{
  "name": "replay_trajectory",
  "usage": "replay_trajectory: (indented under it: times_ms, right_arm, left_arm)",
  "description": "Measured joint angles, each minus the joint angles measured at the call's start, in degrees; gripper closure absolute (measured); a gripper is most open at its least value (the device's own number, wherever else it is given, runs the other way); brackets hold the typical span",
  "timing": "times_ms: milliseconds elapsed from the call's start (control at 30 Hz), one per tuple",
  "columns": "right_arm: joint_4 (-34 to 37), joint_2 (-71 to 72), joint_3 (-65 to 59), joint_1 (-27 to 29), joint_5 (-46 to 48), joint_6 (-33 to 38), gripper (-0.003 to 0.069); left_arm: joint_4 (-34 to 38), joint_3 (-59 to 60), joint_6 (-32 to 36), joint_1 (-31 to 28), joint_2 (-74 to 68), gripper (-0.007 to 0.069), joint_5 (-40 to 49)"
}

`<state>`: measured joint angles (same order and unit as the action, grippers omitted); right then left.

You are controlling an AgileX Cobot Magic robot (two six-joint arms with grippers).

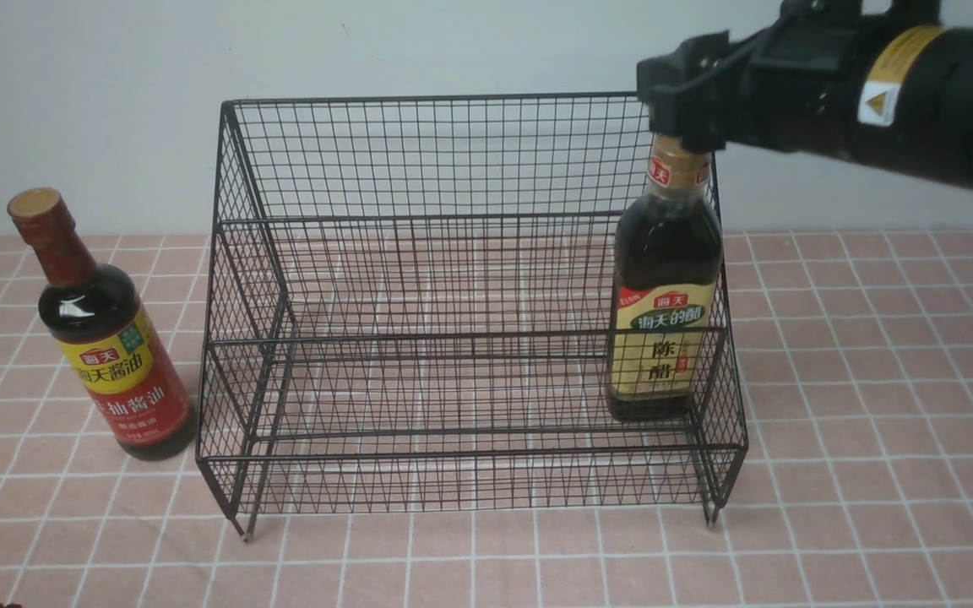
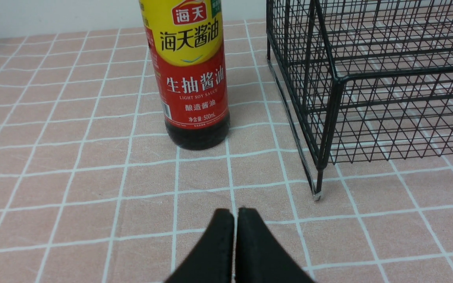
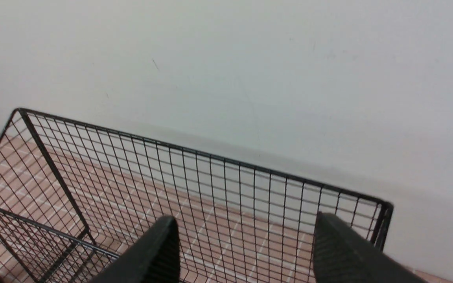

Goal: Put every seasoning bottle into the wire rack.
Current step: Use the left arm to grab the condiment bottle closest to it

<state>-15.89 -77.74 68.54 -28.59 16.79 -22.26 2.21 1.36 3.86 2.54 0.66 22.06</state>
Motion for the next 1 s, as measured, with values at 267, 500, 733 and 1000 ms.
replay_trajectory:
  times_ms: [267, 500, 733, 1000]
  right_arm:
    - [-4.7, 14.9, 0.0, 0.0, 12.2, 0.4, 0.0361]
    - [-2.6, 35.7, 0.5, 0.0, 29.6, 0.2, 0.0658]
    - [5.1, 45.9, 0.5, 0.0, 37.7, 1.3, 0.0671]
    - [13.4, 50.0, 0.7, 0.0, 45.4, 3.6, 0.0672]
  left_arm:
    - [0.0, 0.0, 0.0, 0.0, 0.0, 0.0631, 0.0]
    - [0.0, 0.0, 0.0, 0.0, 0.0, 0.0631, 0.0]
    - [0.0, 0.0, 0.0, 0.0, 0.0, 0.0631, 0.0]
    - [0.0, 0.0, 0.0, 0.0, 0.0, 0.0631, 0.0]
